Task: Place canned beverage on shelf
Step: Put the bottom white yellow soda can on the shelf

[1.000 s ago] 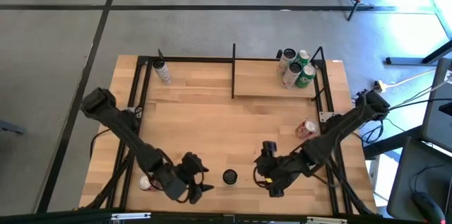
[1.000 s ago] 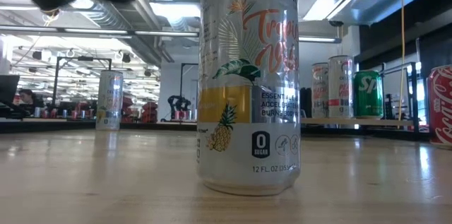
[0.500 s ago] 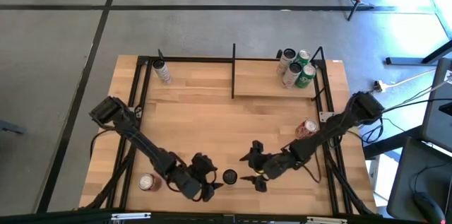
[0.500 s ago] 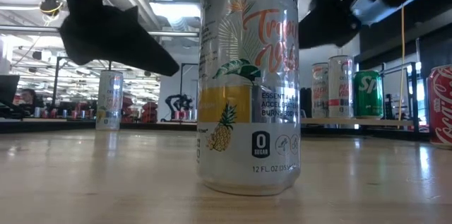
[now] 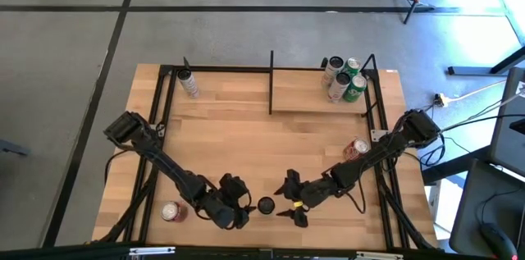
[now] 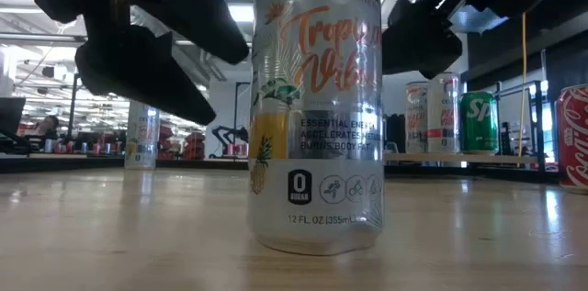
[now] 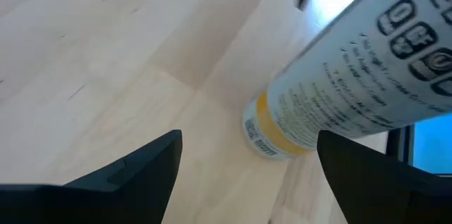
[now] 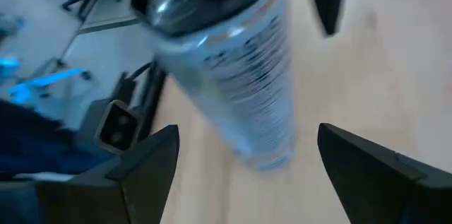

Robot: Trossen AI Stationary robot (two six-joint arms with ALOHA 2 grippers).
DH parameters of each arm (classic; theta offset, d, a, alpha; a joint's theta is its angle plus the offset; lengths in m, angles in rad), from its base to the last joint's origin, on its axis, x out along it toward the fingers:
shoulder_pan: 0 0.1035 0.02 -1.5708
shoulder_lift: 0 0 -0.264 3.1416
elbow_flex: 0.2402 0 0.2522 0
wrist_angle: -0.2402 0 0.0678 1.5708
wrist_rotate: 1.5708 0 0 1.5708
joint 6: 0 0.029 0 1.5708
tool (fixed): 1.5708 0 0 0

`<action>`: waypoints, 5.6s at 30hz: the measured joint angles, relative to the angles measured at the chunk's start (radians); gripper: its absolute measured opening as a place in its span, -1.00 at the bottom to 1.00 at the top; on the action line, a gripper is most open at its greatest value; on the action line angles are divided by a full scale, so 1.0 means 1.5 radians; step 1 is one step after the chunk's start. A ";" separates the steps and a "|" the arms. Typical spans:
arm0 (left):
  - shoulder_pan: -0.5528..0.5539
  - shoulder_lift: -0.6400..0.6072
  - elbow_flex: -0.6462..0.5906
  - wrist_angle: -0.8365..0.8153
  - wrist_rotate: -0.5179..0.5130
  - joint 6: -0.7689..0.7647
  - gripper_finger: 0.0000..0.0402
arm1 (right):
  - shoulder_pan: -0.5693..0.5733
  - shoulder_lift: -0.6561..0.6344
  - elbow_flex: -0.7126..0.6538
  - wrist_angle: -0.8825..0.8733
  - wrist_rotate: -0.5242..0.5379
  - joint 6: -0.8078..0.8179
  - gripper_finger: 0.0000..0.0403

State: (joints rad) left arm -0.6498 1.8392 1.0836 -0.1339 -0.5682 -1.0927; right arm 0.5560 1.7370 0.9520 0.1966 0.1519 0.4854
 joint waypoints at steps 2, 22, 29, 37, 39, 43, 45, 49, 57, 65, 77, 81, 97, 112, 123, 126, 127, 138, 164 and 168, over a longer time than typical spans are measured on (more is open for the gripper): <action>-0.001 0.000 0.000 -0.009 0.002 -0.015 0.62 | 0.000 0.000 0.000 -0.003 -0.026 0.011 0.62; -0.030 -0.057 0.000 -0.025 0.075 -0.038 0.62 | 0.000 -0.026 0.001 0.102 0.043 -0.017 0.62; -0.016 -0.053 -0.001 -0.019 0.024 -0.015 0.62 | 0.000 0.033 0.001 0.221 0.046 -0.066 0.62; -0.002 -0.053 -0.001 -0.024 0.021 0.007 0.62 | -0.002 0.088 0.036 0.222 0.054 -0.111 0.62; 0.003 -0.053 -0.001 -0.023 0.022 0.018 0.62 | -0.001 0.094 0.046 0.217 0.059 -0.118 0.61; 0.012 -0.057 -0.001 -0.045 0.045 0.021 0.62 | -0.002 0.096 0.061 0.215 0.077 -0.124 0.45; 0.013 -0.073 -0.001 -0.074 0.056 0.023 0.62 | -0.001 0.094 0.064 0.207 0.091 -0.136 0.27; 0.013 -0.145 -0.001 -0.152 0.082 0.080 0.62 | -0.004 0.069 0.064 0.158 0.123 -0.140 0.11; 0.027 -0.340 -0.001 -0.319 0.088 0.176 0.62 | -0.058 -0.076 0.064 0.007 0.204 -0.137 0.11; 0.076 -0.468 -0.001 -0.341 0.077 0.328 0.62 | -0.233 -0.281 0.064 -0.197 0.261 -0.138 0.11; 0.158 -0.513 -0.001 -0.352 0.054 0.423 0.62 | -0.599 -0.315 0.064 -0.307 0.111 -0.228 0.11; 0.181 -0.512 -0.001 -0.345 0.015 0.411 0.62 | -0.684 -0.275 0.063 -0.270 0.039 -0.279 0.11; 0.198 -0.511 -0.001 -0.334 -0.089 0.316 0.62 | -0.837 -0.244 -0.027 -0.119 -0.128 -0.330 0.11; 0.198 -0.511 -0.001 -0.334 -0.097 0.333 0.62 | -0.851 -0.220 -0.039 -0.122 -0.122 -0.346 0.11; 0.198 -0.511 -0.001 -0.334 -0.096 0.333 0.62 | -0.851 -0.219 -0.038 -0.124 -0.122 -0.343 0.27; 0.198 -0.511 -0.001 -0.334 -0.096 0.334 0.62 | -0.851 -0.219 -0.038 -0.124 -0.127 -0.340 0.51; 0.198 -0.511 -0.001 -0.334 -0.096 0.333 0.62 | -0.851 -0.219 -0.038 -0.124 -0.127 -0.339 0.56; 0.198 -0.511 -0.001 -0.334 -0.096 0.334 0.62 | -0.851 -0.219 -0.038 -0.127 -0.106 -0.337 0.48; 0.198 -0.511 -0.001 -0.335 -0.096 0.335 0.62 | -0.851 -0.240 -0.007 -0.201 -0.062 -0.282 0.23; 0.198 -0.511 -0.001 -0.335 -0.077 0.335 0.62 | -0.851 -0.240 -0.006 -0.206 -0.048 -0.283 0.29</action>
State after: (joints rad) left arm -0.3527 1.0729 1.0821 -0.6357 -0.6838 -0.5903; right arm -0.7200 1.3769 0.9424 -0.1128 0.0803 0.0608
